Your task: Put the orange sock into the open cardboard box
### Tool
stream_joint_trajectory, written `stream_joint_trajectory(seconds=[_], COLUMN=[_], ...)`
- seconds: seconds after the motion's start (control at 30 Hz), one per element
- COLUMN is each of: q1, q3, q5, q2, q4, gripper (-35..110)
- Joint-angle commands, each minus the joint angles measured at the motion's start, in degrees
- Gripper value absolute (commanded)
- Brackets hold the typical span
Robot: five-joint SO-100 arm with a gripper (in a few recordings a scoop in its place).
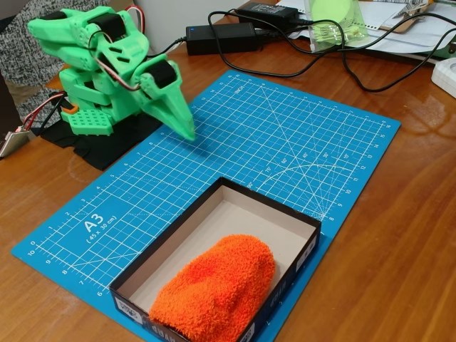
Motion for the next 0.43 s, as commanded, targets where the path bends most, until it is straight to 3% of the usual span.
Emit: stream_joint_trajectory(seconds=[0.0, 0.4], q1=[-0.7, 0.5], q3=[0.2, 0.2], q5=[-1.3, 0.1], q2=[1.4, 1.4], q4=[-0.5, -0.5], gripper=[0, 0])
